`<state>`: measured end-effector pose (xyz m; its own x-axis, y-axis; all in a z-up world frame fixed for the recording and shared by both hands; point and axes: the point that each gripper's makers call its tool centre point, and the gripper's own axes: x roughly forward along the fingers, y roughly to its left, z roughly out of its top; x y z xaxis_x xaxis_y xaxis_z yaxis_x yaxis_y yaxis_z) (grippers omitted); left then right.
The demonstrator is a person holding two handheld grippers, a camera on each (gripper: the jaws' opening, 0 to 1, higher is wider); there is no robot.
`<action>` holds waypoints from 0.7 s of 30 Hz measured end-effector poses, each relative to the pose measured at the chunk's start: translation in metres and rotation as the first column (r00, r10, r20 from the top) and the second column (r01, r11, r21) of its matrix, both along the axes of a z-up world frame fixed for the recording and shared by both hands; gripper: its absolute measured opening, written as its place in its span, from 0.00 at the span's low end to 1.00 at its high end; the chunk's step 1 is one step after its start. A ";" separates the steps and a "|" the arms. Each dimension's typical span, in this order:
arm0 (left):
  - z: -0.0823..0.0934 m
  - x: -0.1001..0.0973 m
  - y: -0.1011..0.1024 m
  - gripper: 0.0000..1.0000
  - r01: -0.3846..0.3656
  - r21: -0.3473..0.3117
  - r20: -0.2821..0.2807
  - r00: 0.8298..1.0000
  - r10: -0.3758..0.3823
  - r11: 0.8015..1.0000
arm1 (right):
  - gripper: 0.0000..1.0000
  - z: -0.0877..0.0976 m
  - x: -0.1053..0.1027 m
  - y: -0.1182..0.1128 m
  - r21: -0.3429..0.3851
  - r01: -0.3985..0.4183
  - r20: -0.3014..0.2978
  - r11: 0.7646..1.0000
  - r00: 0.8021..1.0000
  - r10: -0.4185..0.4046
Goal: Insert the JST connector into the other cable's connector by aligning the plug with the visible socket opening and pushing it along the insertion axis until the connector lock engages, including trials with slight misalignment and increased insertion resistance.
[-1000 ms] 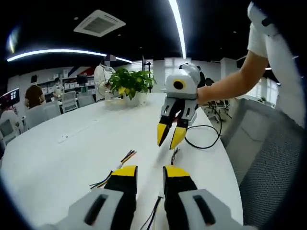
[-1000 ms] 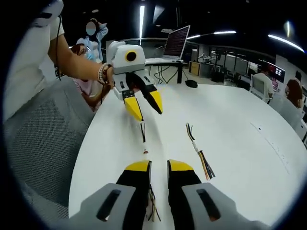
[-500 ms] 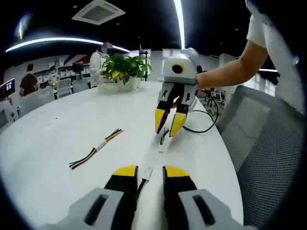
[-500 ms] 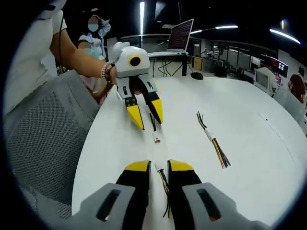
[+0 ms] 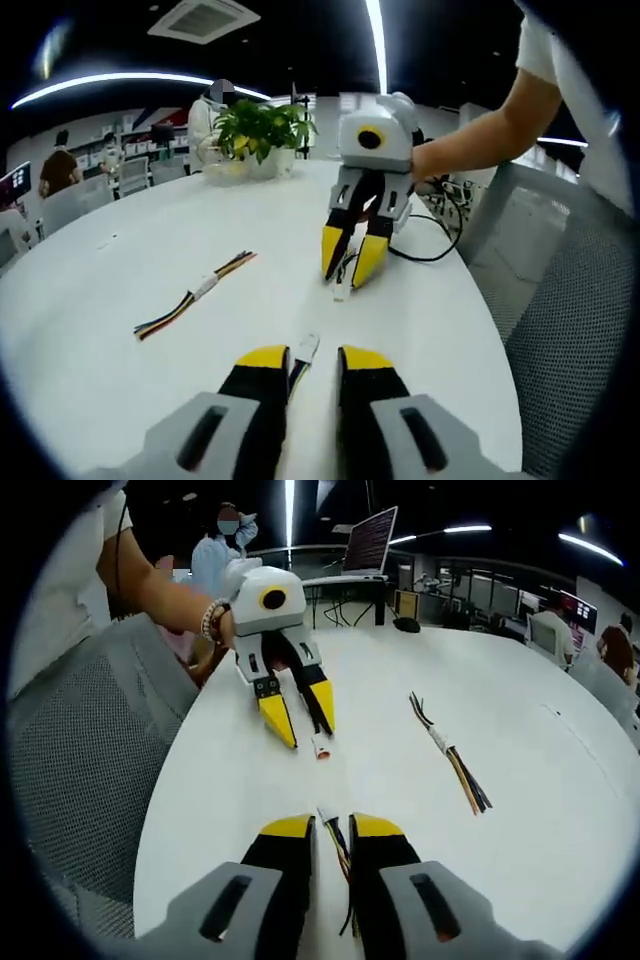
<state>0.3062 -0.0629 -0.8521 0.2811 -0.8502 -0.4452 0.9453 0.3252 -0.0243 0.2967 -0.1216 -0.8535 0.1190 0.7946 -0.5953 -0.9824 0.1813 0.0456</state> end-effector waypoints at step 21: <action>-0.004 0.008 0.000 0.03 0.009 0.016 0.028 1.000 -0.010 1.000 | 0.08 -0.005 0.002 0.004 0.013 0.000 -0.001 1.000 1.000 0.000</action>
<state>0.3144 -0.0630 -0.8564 0.2855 -0.8459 -0.4505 0.9487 0.3161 0.0076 0.2984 -0.1181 -0.8586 0.1183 0.8026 -0.5847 -0.9824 0.1804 0.0489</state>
